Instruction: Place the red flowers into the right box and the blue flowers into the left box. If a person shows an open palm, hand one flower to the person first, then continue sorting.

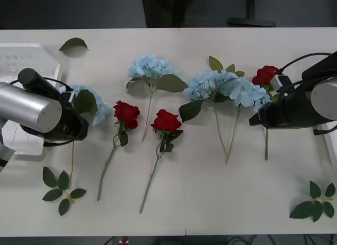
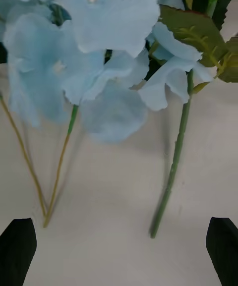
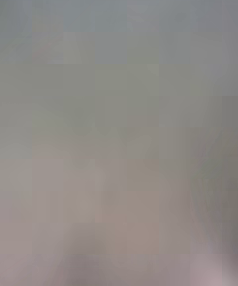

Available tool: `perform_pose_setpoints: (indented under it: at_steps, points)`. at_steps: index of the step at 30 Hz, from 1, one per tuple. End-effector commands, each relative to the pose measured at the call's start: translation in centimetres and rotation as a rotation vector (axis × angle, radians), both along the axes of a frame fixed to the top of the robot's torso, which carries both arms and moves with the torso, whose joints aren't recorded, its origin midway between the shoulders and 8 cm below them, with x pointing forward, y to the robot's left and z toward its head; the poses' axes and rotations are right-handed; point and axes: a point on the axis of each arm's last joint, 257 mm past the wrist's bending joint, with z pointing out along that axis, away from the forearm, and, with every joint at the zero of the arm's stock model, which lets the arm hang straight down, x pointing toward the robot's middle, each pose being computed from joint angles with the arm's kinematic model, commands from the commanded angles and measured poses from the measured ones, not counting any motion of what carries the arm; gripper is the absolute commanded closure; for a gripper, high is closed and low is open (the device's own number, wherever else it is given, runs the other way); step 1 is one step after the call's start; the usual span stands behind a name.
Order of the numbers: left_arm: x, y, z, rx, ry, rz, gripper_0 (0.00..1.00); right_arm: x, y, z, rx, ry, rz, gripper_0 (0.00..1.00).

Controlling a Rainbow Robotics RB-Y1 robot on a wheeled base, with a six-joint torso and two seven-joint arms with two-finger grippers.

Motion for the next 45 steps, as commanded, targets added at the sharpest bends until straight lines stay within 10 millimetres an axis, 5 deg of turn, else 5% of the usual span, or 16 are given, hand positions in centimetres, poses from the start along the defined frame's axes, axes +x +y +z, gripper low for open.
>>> perform_pose_setpoints:
  at_steps: [1, 7, 15, 30, 32, 33, 34, 35, 45]
  points:
    - [1.3, 1.3, 5.5, -0.046, -0.079, 0.08, 1.0, 2.3, 0.1, 0.3, -0.044, -0.061, 0.027, 0.0]
    - [3.5, 5.9, 9.4, 0.009, -0.18, 0.17, 1.0, 4.0, -0.2, -1.3, -0.041, -0.077, 0.0, 0.0]
    - [5.4, 10.7, 10.0, 0.075, -0.232, 0.237, 1.0, 6.3, -0.8, -3.3, -0.087, -0.113, -0.013, 0.0]
    - [5.4, 11.9, 10.1, 0.108, -0.238, 0.259, 1.0, 8.6, -1.0, -6.2, -0.11, -0.158, -0.013, 0.0]
    - [5.4, 11.9, 10.1, 0.109, -0.237, 0.259, 1.0, 8.7, -1.1, -6.2, -0.121, -0.16, -0.005, 0.3]
    - [5.4, 12.0, 10.2, 0.108, -0.239, 0.26, 1.0, 8.7, -1.1, -6.3, -0.128, -0.161, 0.0, 0.67]
    - [5.4, 11.9, 10.1, 0.109, -0.237, 0.259, 1.0, 8.7, -1.1, -6.3, -0.134, -0.161, 0.003, 0.92]
    - [5.4, 11.9, 10.1, 0.109, -0.237, 0.259, 1.0, 8.6, -1.0, -6.4, -0.14, -0.16, 0.009, 1.0]
    - [5.4, 11.7, 10.0, 0.102, -0.234, 0.256, 1.0, 8.8, -1.7, -6.4, -0.179, -0.17, 0.02, 1.0]
